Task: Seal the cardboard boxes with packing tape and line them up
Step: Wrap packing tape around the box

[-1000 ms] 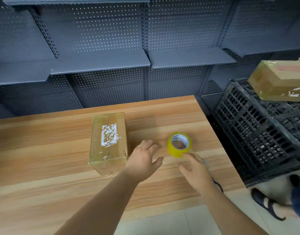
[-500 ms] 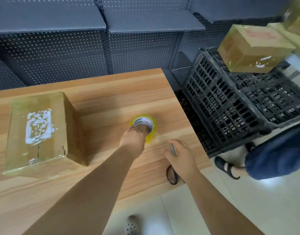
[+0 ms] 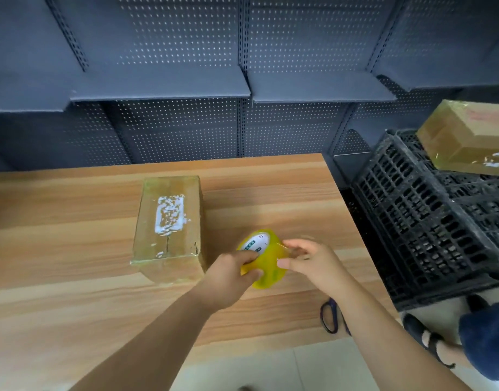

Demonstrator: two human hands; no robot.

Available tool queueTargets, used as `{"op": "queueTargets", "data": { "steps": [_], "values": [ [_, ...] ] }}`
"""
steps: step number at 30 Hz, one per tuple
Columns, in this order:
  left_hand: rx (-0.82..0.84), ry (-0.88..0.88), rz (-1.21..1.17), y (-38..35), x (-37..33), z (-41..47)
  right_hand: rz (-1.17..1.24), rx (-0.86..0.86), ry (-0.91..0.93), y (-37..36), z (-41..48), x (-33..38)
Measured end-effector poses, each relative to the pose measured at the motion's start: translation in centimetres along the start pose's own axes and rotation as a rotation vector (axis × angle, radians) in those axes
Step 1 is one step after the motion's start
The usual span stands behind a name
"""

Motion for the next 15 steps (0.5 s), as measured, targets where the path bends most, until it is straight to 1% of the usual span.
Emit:
{"op": "queueTargets", "data": {
  "steps": [3, 9, 11, 15],
  "values": [
    [-0.061, -0.014, -0.054, 1.4, -0.6, -1.9, -0.047, 0.039, 0.057, -0.8, -1.1, 2.6],
    [-0.084, -0.030, -0.090, 3.5, -1.6, -5.9, -0.115, 0.054, 0.131, -2.4, -2.9, 7.2],
    [-0.095, -0.033, -0.090, 4.3, -1.7, -7.5, -0.149, 0.068, 0.141, -3.2, -3.6, 8.6],
    [-0.120, -0.034, -0.054, 5.6, -1.6, -10.9, -0.137, 0.127, 0.157, -5.7, -5.1, 10.9]
  ]
}}
Point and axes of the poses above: each hand's wrist, its own z-axis towards the middle knuckle, its own y-axis out of the back of the hand, x = y × z, the point moved 8 cm from there along z, towards the middle knuckle, and after that the axes turned 11 degrees about x, right-handed, at the moved point
